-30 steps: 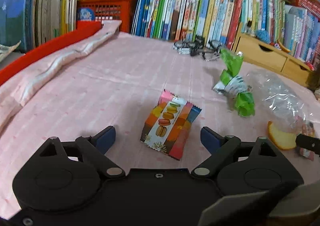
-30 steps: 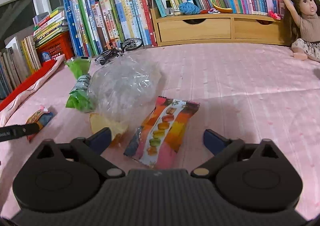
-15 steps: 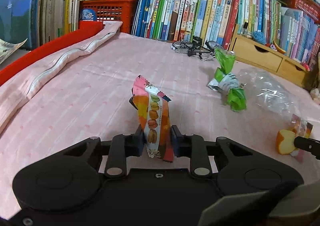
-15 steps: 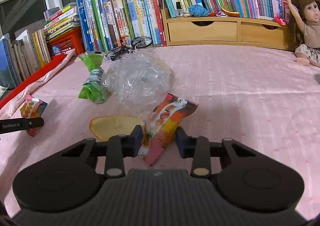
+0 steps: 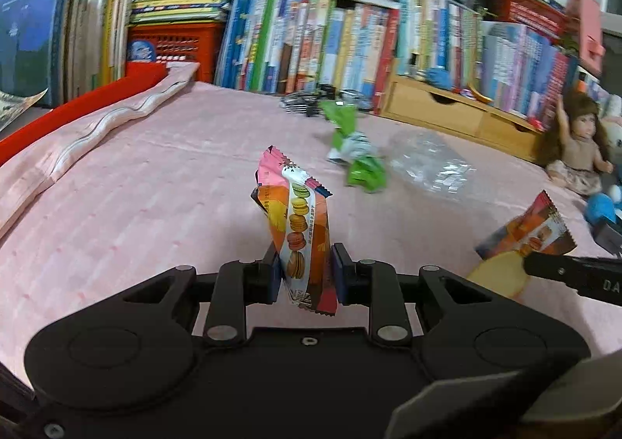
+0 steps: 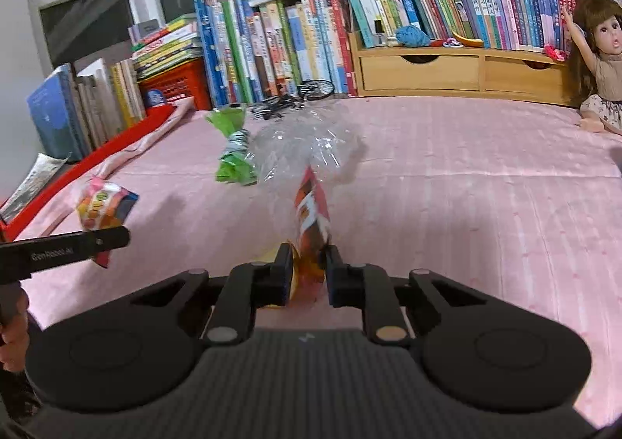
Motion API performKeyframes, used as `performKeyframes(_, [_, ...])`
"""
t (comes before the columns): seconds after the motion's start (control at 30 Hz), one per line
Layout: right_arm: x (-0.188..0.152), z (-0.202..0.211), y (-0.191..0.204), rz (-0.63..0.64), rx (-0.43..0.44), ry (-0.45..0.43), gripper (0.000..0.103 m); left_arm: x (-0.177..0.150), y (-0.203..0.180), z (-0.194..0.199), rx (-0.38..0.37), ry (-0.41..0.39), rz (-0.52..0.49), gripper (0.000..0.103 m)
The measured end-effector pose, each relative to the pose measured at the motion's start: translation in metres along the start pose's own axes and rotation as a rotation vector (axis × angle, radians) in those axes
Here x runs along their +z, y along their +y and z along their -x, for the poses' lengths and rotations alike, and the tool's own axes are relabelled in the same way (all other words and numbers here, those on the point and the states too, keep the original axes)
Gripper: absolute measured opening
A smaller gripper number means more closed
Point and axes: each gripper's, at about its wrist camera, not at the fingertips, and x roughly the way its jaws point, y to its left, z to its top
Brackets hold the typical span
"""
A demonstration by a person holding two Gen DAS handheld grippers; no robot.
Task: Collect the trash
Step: 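Lift the macaron-print bag with the left tool while the right tool opens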
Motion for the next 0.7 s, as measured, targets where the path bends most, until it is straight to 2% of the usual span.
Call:
performKeyframes(0.2, [-0.007,0.009,-0.001,0.002,0.001,-0.001,0.023,-0.009,-0.014,0.015,-0.014,0.004,-0.032,0.025])
performKeyframes(0.3, [-0.008,0.014,-0.004,-0.011,0.004,-0.011,0.028,-0.012,-0.016,0.02,-0.012,0.004,-0.042,0.025])
performKeyframes(0.37, [-0.008,0.015,-0.006,-0.017,0.001,-0.019,0.05,-0.012,-0.017,0.021,-0.01,0.006,-0.051,0.026])
performKeyframes(0.4, [-0.008,0.016,-0.007,-0.024,0.003,-0.022,0.051,-0.013,-0.018,0.022,-0.009,0.007,-0.053,0.026])
performKeyframes(0.5, [-0.008,0.015,-0.008,-0.033,-0.004,-0.019,0.05,-0.013,-0.017,0.023,-0.011,0.01,-0.053,0.026])
performKeyframes(0.57, [-0.01,0.015,-0.007,-0.031,-0.01,-0.021,0.033,-0.014,-0.018,0.025,-0.012,0.011,-0.057,0.026])
performKeyframes(0.7, [-0.008,0.013,-0.01,-0.044,-0.05,-0.034,0.033,-0.015,-0.02,0.028,-0.013,0.01,-0.069,0.026])
